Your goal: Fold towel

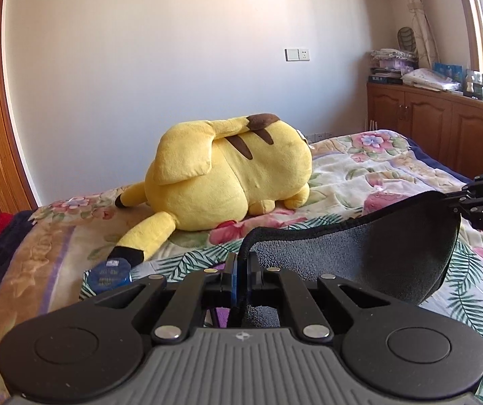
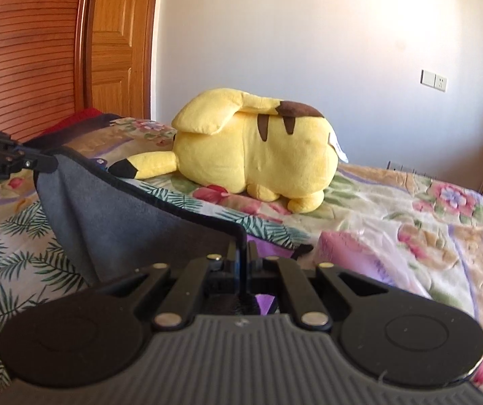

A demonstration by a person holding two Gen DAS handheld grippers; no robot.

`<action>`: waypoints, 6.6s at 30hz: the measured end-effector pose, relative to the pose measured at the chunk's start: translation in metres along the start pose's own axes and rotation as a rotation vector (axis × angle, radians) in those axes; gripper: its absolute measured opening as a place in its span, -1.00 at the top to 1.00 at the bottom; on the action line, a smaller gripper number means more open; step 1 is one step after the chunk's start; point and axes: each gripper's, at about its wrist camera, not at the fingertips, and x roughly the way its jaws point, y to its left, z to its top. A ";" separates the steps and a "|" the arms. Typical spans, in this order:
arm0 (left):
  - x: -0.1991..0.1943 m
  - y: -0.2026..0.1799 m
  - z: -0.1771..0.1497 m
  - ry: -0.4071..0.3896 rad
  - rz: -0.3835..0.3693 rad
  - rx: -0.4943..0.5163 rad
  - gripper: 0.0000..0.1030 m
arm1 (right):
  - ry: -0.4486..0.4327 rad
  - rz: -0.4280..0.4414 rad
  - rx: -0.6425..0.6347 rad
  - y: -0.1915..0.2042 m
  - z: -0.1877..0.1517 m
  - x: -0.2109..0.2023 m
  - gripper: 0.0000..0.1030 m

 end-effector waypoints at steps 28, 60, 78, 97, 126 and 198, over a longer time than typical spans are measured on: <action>0.083 0.020 -0.001 -0.041 0.091 -0.061 1.00 | -0.026 -0.085 -0.043 -0.021 0.010 0.073 0.92; 0.161 0.011 -0.047 0.055 0.153 -0.043 0.35 | 0.102 -0.093 0.006 -0.031 -0.045 0.145 0.40; 0.074 -0.012 -0.019 0.081 0.098 -0.050 0.14 | 0.087 -0.059 0.134 -0.023 -0.019 0.049 0.21; -0.033 -0.039 0.006 0.067 0.072 -0.022 0.04 | 0.046 -0.061 0.167 -0.002 0.007 -0.053 0.21; -0.164 -0.062 -0.010 0.025 0.045 -0.073 -0.67 | 0.008 -0.092 0.201 0.037 -0.007 -0.141 -0.78; -0.217 -0.110 -0.112 -0.014 0.139 -0.152 -0.69 | -0.009 -0.142 0.255 0.093 -0.101 -0.195 -1.00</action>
